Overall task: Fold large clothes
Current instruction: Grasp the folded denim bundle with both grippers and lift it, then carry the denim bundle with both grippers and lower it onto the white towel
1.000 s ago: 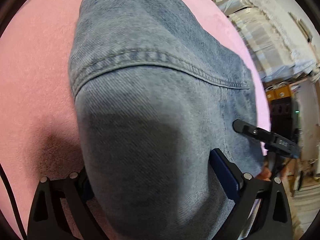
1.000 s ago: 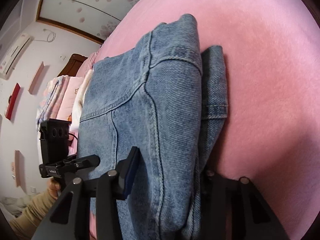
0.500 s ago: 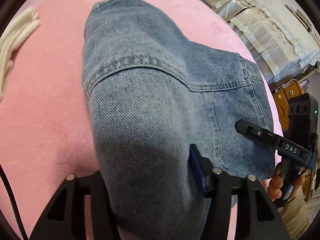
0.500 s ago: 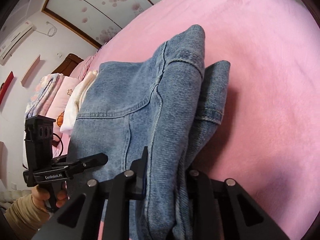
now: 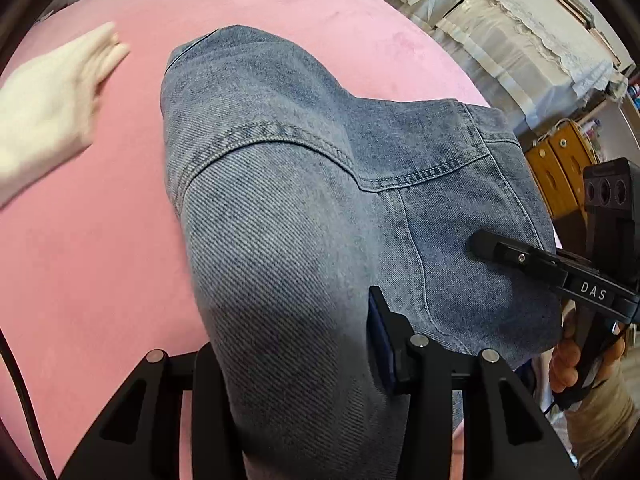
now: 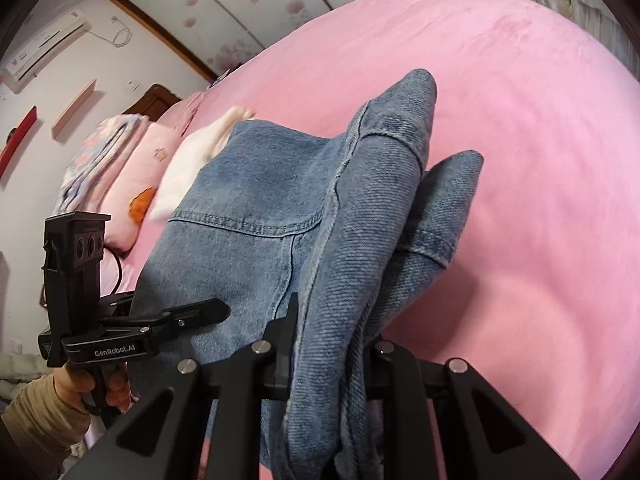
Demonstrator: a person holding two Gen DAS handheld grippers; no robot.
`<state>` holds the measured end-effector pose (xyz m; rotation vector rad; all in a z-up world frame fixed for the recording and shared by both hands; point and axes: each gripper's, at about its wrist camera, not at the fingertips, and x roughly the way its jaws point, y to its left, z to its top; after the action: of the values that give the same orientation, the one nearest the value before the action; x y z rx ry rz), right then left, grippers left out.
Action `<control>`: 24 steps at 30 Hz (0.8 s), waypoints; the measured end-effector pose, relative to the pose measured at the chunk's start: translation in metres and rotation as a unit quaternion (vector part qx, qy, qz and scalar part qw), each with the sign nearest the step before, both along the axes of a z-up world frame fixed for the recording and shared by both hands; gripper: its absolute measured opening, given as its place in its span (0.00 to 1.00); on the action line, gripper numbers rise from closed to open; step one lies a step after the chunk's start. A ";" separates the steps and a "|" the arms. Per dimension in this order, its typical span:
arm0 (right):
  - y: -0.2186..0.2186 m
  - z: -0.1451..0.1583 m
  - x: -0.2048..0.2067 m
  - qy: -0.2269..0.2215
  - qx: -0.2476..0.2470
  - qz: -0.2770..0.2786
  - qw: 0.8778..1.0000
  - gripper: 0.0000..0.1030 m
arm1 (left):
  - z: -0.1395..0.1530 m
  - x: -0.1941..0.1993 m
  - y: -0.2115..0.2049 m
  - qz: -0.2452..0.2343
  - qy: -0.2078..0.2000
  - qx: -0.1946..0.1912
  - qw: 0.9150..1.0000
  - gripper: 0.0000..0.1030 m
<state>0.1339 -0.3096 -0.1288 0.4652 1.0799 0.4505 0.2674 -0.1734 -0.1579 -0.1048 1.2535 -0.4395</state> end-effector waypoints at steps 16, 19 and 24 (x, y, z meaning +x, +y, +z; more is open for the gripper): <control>0.204 0.081 0.062 -0.030 0.054 0.091 0.994 0.17 | 0.098 0.044 0.163 0.052 -0.031 0.063 0.996 0.40; 0.249 0.101 0.114 -0.053 0.060 0.093 0.992 0.17 | 0.121 0.097 0.194 0.054 -0.061 0.085 0.993 0.40; 0.298 0.114 0.192 -0.082 0.082 0.073 0.991 0.17 | 0.140 0.182 0.233 0.067 -0.100 0.102 0.987 0.40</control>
<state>0.3254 -0.0111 -0.0149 0.4855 0.9248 0.6991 0.4493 0.0592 -0.0177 0.0292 1.0798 -0.1973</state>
